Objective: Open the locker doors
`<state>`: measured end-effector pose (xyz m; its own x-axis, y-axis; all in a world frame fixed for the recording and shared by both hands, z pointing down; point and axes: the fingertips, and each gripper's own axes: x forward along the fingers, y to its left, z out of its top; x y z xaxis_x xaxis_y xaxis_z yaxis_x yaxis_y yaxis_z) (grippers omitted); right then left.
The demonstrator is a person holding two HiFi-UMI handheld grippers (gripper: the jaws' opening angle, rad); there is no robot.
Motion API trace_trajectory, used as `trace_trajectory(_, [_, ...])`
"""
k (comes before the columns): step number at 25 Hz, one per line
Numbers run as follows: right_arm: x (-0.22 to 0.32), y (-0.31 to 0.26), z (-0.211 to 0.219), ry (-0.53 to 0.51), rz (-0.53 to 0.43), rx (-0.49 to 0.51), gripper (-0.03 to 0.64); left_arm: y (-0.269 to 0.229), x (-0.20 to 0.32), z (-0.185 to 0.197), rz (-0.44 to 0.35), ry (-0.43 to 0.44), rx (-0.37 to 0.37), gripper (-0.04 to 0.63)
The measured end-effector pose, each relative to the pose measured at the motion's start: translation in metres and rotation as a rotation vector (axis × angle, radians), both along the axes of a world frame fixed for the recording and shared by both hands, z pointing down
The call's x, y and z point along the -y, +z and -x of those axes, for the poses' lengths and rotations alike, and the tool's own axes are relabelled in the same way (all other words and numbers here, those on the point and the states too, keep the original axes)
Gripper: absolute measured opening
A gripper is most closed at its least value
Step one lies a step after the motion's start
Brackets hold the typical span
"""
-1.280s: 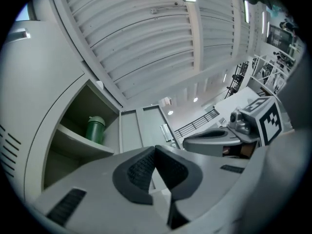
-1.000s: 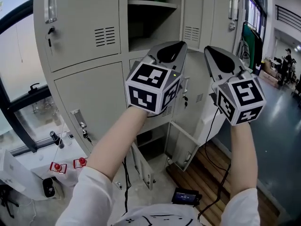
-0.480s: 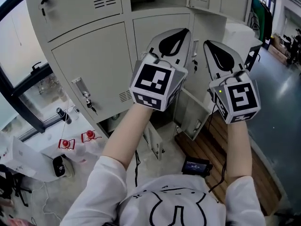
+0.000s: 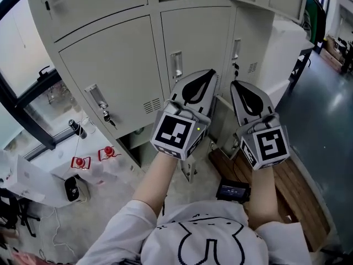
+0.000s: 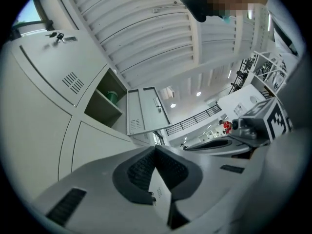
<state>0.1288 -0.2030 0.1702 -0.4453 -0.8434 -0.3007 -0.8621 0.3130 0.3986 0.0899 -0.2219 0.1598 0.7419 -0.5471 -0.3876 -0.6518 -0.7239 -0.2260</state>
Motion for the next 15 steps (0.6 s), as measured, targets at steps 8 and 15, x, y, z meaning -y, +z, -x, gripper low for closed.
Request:
trace_trajectory(8, [0.001, 0.03, -0.002, 0.0, 0.086, 0.138, 0.003, 0.032, -0.017, -0.004, 0.028, 0.029, 0.008, 0.0])
trace_trajectory(15, [0.009, 0.063, 0.002, 0.018, 0.161, 0.121, 0.003, 0.057, -0.019, -0.003, 0.089, 0.011, 0.018, 0.0])
